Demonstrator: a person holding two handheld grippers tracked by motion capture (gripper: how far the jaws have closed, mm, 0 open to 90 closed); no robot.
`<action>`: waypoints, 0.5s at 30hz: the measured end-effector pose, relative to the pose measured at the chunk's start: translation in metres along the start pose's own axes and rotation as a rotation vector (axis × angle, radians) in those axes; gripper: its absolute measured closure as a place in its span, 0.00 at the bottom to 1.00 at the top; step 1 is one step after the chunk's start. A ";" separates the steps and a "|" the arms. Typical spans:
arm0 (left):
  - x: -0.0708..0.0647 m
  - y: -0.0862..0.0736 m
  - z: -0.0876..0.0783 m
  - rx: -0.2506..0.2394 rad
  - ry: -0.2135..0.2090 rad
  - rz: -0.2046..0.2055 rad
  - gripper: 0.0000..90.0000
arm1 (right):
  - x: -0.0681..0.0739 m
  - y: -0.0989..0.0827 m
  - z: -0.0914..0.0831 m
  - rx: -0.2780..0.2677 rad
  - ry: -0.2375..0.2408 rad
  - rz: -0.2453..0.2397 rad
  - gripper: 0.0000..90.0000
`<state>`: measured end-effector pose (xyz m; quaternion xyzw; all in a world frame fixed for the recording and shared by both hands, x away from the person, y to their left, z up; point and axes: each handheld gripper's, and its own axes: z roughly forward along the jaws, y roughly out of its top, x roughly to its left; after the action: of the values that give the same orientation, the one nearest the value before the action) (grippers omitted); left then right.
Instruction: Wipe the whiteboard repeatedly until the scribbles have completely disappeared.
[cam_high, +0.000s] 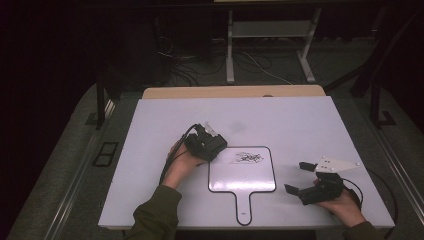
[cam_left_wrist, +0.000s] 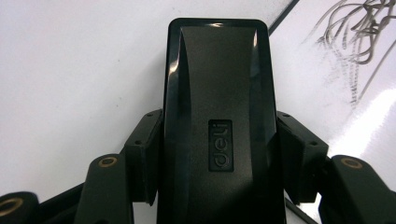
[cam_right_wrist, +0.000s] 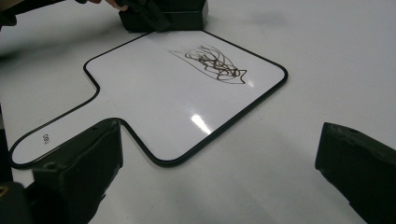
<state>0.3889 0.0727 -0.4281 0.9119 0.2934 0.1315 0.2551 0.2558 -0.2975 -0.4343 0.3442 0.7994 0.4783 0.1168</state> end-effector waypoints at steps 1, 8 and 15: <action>-0.001 0.000 -0.001 0.004 -0.002 0.013 0.43 | 0.000 0.000 0.000 0.000 0.000 0.001 0.00; -0.010 0.002 -0.001 0.014 -0.029 0.045 0.43 | 0.000 0.000 0.001 0.002 0.000 -0.001 0.00; -0.002 0.003 0.001 0.011 0.014 0.030 0.44 | 0.000 0.000 0.001 0.004 0.001 -0.002 0.00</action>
<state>0.3889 0.0695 -0.4273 0.9166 0.2824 0.1401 0.2459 0.2563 -0.2963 -0.4347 0.3433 0.8007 0.4769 0.1163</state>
